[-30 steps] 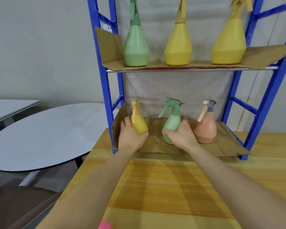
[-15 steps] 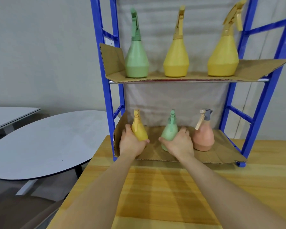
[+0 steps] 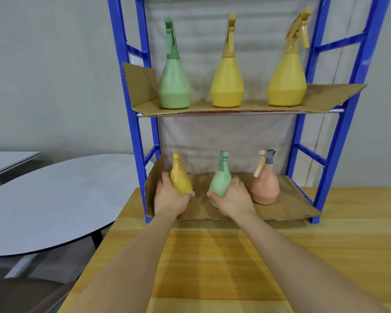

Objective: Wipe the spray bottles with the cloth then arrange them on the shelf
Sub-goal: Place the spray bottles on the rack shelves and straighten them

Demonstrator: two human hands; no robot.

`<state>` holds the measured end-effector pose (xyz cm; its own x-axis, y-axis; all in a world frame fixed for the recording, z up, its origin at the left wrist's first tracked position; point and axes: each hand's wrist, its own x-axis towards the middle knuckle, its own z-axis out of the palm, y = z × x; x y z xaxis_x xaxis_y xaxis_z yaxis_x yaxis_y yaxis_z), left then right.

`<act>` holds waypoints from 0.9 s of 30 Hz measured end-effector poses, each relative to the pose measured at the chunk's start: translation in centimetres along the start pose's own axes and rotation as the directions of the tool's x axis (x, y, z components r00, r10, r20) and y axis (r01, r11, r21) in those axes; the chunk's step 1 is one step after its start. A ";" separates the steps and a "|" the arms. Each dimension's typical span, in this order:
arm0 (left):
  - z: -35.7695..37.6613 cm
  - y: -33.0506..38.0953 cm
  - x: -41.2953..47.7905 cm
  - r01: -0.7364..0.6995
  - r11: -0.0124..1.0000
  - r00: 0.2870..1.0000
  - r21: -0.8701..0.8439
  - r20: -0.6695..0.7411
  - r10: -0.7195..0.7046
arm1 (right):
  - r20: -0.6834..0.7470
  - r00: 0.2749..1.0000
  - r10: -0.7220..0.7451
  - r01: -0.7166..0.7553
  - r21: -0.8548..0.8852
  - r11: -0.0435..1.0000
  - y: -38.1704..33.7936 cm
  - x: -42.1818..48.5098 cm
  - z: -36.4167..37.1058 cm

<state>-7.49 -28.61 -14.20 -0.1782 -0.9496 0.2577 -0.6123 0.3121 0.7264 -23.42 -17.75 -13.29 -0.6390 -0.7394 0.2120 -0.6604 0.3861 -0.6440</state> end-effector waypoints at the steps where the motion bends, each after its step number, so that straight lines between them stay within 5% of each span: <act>1: 0.0 0.0 0.0 0.000 1.000 1.000 0.001 0.000 0.000 | 0.006 1.000 0.001 -0.001 0.003 1.000 0.0 0.1 0.0; 27: 0.1 0.1 -0.1 0.017 0.998 1.000 0.063 0.012 -0.018 | 0.078 0.996 0.036 -0.040 0.053 0.998 1.1 1.3 -0.6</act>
<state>-7.56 -28.50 -14.21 -0.1764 -0.9554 0.2368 -0.6628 0.2932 0.6890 -25.20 -17.92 -13.30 -0.6297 -0.7657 0.1310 -0.6122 0.3854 -0.6904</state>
